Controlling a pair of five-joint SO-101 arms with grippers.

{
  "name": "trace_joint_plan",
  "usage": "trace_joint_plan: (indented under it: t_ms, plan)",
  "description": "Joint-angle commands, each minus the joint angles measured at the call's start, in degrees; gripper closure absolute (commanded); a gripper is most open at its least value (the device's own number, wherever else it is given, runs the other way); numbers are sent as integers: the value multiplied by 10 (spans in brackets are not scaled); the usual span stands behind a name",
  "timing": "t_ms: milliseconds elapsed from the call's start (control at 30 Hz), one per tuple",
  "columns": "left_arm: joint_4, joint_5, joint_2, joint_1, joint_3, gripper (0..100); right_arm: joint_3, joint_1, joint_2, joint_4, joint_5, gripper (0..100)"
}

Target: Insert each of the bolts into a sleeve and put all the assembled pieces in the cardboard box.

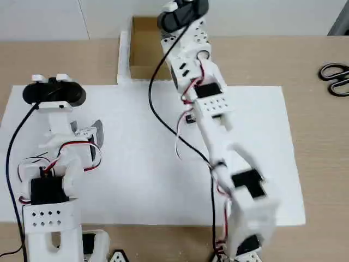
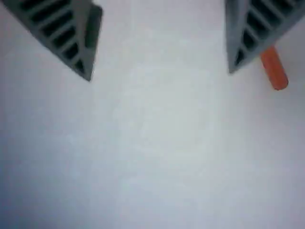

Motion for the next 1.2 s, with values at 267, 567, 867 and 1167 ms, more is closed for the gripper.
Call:
trace_joint_plan:
  t_ms: [267,567,867,1167]
  plan:
    - [-19,-3,-10,-3,14,826,-375,0,280,-15,6,995]
    - [-19,-5,-10,-6,50,826,-470,-14,372,-15,6,995]
    - [-18,-4,-10,-4,50,826,-502,-22,443,-18,6,994]
    - [-17,-4,-10,-5,50,826,-502,-35,458,-16,8,983]
